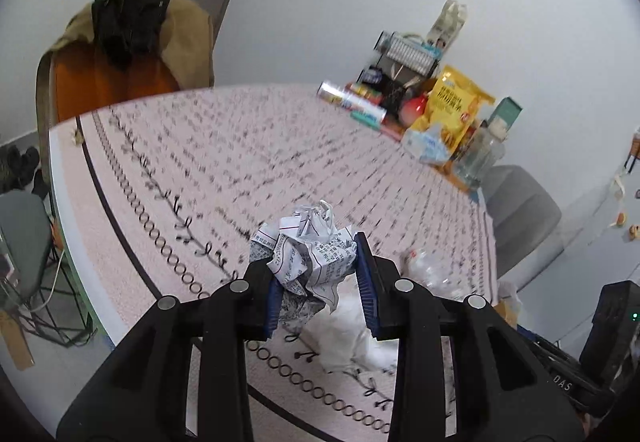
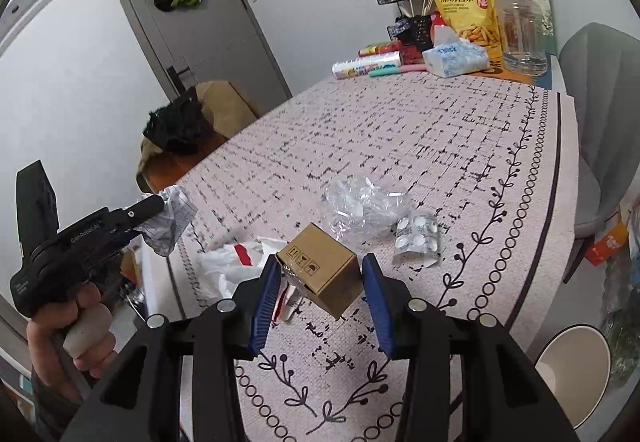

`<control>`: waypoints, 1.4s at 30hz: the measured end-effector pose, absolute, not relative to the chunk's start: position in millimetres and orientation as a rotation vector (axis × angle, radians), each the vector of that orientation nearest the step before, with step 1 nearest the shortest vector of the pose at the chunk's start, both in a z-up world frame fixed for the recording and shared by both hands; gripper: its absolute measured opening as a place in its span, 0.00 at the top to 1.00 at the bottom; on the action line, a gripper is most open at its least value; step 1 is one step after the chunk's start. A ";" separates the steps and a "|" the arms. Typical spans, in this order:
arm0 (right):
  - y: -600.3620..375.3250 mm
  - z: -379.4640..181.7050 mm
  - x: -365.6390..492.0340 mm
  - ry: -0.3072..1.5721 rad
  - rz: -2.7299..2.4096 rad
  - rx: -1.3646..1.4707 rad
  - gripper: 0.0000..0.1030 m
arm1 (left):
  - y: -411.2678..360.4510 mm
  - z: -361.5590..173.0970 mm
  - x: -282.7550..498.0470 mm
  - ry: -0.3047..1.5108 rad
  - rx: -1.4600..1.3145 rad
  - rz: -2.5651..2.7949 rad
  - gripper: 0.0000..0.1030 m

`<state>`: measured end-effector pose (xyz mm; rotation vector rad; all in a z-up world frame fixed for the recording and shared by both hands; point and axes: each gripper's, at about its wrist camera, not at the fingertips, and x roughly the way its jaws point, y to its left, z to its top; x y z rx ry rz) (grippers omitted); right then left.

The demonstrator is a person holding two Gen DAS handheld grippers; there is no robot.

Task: Collect trash
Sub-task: 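Carry the crumpled paper and cardboard box over the trash bin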

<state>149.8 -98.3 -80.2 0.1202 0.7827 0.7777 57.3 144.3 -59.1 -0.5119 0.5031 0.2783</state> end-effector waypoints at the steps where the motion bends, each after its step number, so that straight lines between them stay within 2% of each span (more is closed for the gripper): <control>1: -100.6 -77.7 148.8 0.774 0.777 0.122 0.59 | 139.6 -53.1 56.3 0.491 -0.502 0.271 0.69; 10: -139.0 -57.2 140.1 0.708 0.741 0.145 0.60 | 88.8 -28.6 73.3 0.468 -0.441 0.140 0.68; 25: -231.7 -58.6 141.1 0.678 0.563 0.217 0.60 | -1.7 -27.2 119.0 0.535 -0.369 -0.067 0.69; 42: -351.1 -122.0 163.0 0.783 0.279 0.336 0.60 | -126.3 -81.4 197.3 0.763 -0.295 -0.273 0.69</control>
